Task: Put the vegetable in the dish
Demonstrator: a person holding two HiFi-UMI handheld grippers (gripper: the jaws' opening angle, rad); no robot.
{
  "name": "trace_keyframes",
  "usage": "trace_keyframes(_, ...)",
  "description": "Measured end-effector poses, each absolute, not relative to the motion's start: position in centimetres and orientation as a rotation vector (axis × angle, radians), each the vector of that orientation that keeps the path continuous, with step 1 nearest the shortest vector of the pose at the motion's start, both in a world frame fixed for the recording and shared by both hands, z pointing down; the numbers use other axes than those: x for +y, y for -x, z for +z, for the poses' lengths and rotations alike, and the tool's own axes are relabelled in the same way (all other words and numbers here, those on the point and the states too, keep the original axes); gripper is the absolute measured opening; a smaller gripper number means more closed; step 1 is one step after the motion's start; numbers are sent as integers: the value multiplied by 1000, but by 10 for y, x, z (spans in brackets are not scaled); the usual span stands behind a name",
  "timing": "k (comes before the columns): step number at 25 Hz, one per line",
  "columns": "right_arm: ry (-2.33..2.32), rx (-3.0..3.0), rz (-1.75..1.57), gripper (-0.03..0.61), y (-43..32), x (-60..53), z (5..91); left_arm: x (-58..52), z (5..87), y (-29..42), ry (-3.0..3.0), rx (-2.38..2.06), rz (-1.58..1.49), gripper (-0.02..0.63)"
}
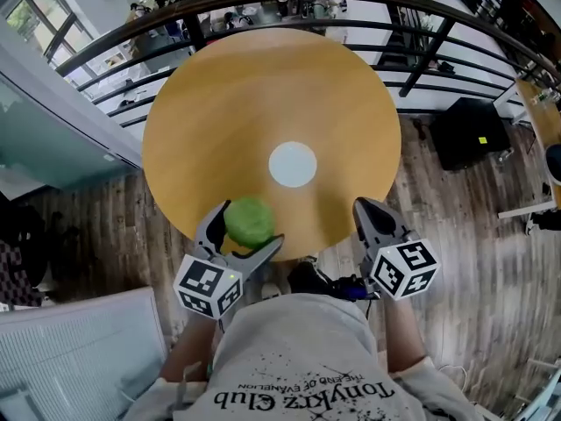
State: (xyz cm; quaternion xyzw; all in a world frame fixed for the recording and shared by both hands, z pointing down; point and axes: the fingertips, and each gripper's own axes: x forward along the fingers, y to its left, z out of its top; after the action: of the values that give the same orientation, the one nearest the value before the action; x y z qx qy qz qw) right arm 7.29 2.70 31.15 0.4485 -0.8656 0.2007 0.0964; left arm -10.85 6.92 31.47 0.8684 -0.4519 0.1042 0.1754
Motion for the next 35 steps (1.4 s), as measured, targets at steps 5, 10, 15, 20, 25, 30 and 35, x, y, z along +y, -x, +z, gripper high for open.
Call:
trace_keyframes(5, -1284, -2590, 599, 17, -90, -15, 311, 34, 314, 91, -2437, -1315, 304, 503)
trace_keyframes(10, -1249, -2604, 609, 16, -105, -49, 318, 5, 318, 79, -2412, -1358, 300, 503)
trace_keyframes(15, -1209, -2599, 618, 16, -110, -71, 324, -8, 320, 69, -2397, -1379, 302, 503)
trace_keyframes(20, -1197, -2605, 625, 17, -103, -77, 323, -13, 315, 75, -2400, -1411, 298, 503)
trace_keyframes(25, -1225, -2591, 646, 17, -99, -79, 325, -21, 316, 86, -2395, -1395, 306, 503)
trace_keyframes(30, -1274, -2570, 660, 17, -100, -81, 323, -30, 315, 91, -2405, -1365, 328, 503)
trace_keyframes(35, -1306, -2555, 668, 17, -98, -82, 323, -37, 319, 93, -2428, -1332, 359, 503)
